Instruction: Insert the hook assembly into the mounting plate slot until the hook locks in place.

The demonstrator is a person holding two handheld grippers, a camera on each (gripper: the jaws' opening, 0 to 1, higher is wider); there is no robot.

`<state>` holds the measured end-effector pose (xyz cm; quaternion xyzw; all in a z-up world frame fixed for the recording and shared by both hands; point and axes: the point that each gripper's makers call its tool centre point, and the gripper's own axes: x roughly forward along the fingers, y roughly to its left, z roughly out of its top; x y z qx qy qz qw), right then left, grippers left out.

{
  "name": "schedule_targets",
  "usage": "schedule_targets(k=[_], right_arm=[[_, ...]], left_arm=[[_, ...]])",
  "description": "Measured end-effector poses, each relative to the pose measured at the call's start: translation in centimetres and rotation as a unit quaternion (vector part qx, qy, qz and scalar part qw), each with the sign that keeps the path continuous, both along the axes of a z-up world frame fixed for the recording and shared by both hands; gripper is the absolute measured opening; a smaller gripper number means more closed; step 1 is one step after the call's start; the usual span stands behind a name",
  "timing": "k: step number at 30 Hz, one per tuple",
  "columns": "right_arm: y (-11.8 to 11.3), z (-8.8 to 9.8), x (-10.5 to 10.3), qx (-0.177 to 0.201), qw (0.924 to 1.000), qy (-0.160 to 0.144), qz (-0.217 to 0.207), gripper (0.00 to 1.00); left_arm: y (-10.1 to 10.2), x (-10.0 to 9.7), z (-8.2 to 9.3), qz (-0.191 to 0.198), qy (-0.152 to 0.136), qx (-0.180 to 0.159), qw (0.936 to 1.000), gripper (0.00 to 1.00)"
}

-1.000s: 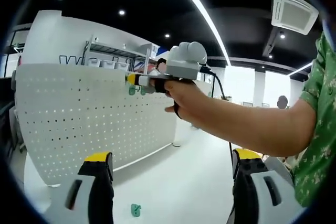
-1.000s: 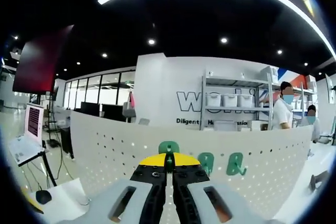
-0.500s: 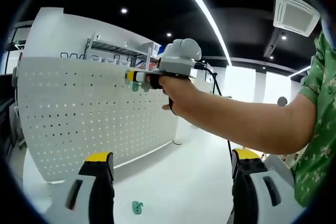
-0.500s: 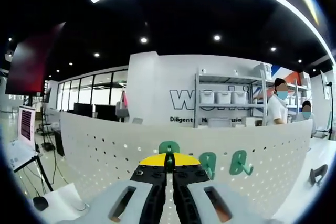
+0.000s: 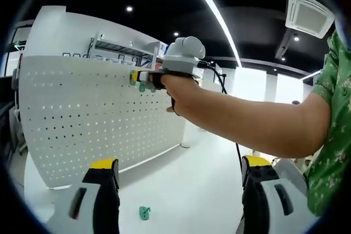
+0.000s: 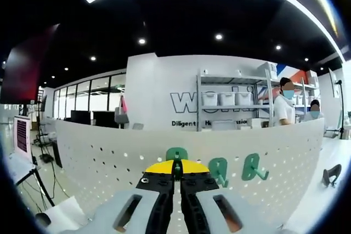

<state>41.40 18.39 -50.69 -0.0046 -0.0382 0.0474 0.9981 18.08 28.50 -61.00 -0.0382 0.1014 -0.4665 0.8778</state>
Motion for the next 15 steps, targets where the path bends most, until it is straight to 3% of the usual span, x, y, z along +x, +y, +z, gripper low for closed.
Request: schedule_targets(k=[15], right_arm=[[-0.3, -0.57, 0.61, 0.0, 0.9999, 0.005, -0.012, 0.01]], left_arm=[[0.18, 0.39, -0.15, -0.005, 0.001, -0.001, 1.0, 0.95]])
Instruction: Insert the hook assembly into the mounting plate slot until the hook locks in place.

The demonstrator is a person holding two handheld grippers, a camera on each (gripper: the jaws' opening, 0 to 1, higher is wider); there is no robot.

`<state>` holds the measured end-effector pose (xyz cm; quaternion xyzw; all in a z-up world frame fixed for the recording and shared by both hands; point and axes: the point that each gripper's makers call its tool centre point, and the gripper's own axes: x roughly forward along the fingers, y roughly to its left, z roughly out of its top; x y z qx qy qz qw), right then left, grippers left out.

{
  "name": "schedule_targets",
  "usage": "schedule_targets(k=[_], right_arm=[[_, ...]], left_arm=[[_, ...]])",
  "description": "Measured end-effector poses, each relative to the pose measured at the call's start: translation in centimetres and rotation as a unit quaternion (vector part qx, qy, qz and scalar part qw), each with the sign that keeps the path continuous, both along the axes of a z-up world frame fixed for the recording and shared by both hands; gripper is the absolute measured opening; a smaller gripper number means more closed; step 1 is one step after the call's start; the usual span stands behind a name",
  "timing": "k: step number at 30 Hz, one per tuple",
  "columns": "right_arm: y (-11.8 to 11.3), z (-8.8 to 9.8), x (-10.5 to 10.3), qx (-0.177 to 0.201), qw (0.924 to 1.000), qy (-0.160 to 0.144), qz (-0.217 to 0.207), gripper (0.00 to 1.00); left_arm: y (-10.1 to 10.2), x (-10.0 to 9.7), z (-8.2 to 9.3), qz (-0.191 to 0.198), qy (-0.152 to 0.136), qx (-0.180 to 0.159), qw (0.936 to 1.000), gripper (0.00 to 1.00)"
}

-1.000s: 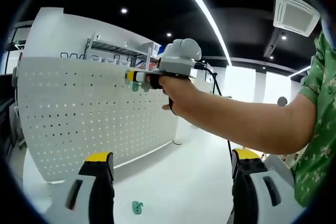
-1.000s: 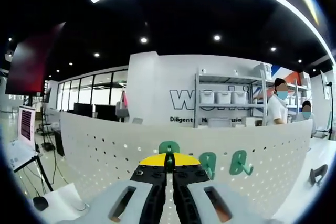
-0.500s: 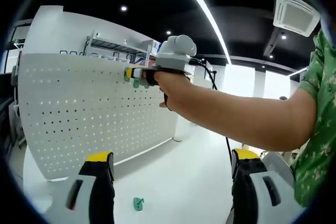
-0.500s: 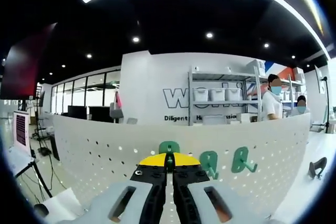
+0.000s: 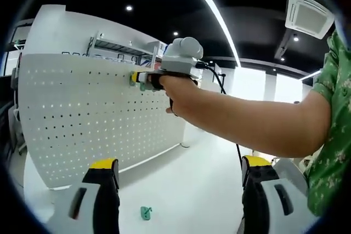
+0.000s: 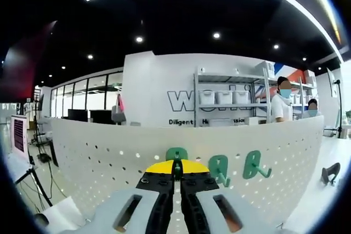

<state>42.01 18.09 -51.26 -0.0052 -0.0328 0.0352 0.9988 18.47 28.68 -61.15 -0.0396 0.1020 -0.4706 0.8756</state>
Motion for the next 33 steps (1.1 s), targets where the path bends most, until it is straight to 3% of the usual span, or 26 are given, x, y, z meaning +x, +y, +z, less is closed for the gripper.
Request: schedule_targets(k=[11, 23, 33], right_arm=[[0.1, -0.2, 0.2, -0.003, 1.0, 0.001, 0.0, 0.01], [0.1, -0.2, 0.3, -0.007, 1.0, 0.001, 0.0, 0.01], [0.0, -0.3, 0.4, -0.007, 1.0, 0.003, -0.001, 0.01]], left_arm=[[0.6, 0.4, 0.4, 0.008, -0.009, -0.004, 0.9999, 0.96], [1.1, 0.7, 0.0, 0.017, -0.038, 0.04, 0.9983, 0.96], [0.9, 0.6, 0.4, 0.009, -0.048, 0.038, 0.9981, 0.96]])
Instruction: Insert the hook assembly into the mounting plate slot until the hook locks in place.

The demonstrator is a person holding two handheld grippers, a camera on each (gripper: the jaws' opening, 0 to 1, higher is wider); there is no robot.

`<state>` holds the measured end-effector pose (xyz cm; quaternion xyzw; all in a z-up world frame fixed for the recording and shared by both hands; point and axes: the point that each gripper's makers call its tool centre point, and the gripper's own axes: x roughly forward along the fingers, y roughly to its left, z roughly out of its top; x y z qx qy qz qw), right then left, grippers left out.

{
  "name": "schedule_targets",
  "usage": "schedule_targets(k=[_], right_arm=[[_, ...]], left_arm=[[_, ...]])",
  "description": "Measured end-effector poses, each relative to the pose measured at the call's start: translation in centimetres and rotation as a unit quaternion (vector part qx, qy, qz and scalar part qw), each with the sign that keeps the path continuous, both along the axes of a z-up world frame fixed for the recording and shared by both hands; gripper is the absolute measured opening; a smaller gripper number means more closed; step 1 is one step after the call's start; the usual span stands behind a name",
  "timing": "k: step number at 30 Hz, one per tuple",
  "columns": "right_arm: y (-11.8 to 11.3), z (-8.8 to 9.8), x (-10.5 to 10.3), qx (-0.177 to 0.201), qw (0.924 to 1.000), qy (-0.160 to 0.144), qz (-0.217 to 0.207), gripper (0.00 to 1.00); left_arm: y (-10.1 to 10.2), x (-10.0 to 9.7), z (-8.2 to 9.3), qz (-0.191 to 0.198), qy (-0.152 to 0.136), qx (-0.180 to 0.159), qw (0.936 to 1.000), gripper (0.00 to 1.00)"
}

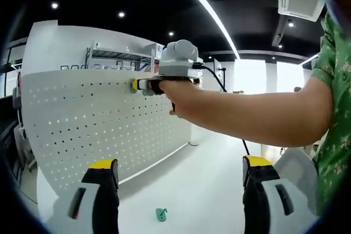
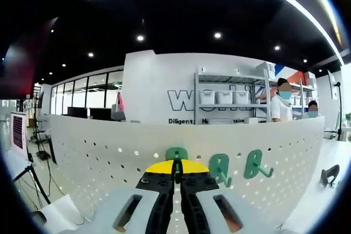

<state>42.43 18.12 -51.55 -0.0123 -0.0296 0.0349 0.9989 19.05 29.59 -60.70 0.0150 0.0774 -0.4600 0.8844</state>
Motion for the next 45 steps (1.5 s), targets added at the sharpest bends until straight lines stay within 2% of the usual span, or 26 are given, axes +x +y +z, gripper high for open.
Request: schedule_targets(k=[28, 45], right_arm=[[0.02, -0.7, 0.22, -0.012, 0.9999, 0.007, 0.002, 0.01], [0.08, -0.92, 0.21, -0.007, 0.9999, 0.011, 0.006, 0.04]], left_arm=[[0.04, -0.19, -0.24, -0.003, 0.004, -0.002, 1.0, 0.95], [0.14, -0.19, -0.21, -0.002, 0.006, -0.005, 1.0, 0.95]])
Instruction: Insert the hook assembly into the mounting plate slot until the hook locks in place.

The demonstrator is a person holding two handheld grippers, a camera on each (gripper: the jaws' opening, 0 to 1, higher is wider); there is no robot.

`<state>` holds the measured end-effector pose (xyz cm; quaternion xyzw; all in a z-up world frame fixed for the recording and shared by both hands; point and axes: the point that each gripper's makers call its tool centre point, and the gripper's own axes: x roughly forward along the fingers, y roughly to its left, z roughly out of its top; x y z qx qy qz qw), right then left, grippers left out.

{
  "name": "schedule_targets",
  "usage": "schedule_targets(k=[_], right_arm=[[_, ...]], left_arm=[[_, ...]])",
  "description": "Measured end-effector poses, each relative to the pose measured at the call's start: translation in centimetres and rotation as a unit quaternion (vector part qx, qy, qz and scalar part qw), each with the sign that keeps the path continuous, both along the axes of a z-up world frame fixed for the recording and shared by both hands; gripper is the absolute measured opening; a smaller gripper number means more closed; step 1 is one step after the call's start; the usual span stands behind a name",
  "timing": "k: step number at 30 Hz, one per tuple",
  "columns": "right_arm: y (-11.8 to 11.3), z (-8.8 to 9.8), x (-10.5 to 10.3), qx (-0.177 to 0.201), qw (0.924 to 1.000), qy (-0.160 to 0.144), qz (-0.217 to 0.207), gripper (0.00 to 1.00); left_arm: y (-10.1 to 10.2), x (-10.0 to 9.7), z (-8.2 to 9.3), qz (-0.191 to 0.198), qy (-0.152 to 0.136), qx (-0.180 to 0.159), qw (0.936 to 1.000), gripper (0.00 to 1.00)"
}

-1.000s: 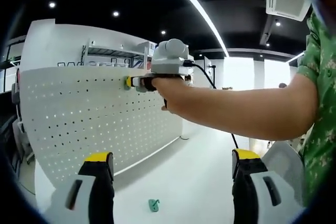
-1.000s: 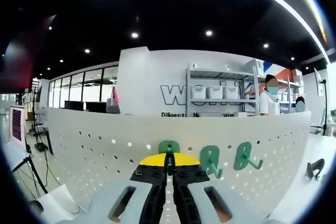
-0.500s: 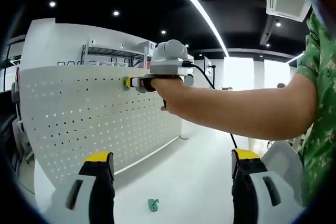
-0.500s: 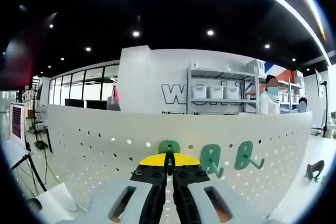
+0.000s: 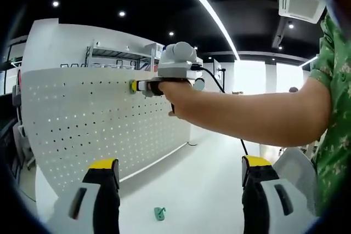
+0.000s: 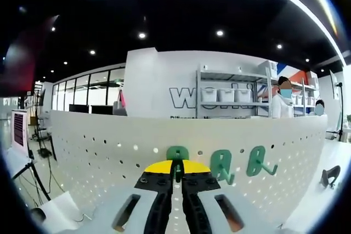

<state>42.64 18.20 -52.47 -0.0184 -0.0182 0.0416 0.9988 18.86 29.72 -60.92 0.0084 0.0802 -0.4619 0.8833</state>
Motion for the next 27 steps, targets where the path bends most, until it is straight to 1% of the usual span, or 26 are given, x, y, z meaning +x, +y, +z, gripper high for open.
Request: schedule_targets(k=[20, 27], right_arm=[[0.1, -0.46, -0.08, -0.001, 1.0, 0.0, 0.003, 0.04], [-0.06, -0.54, -0.2, 0.0, 1.0, 0.0, 0.001, 0.07]], left_arm=[[-0.1, 0.03, -0.15, -0.002, 0.003, 0.0, 1.0, 0.94], [-0.09, 0.03, -0.16, -0.002, 0.002, 0.0, 1.0, 0.94]])
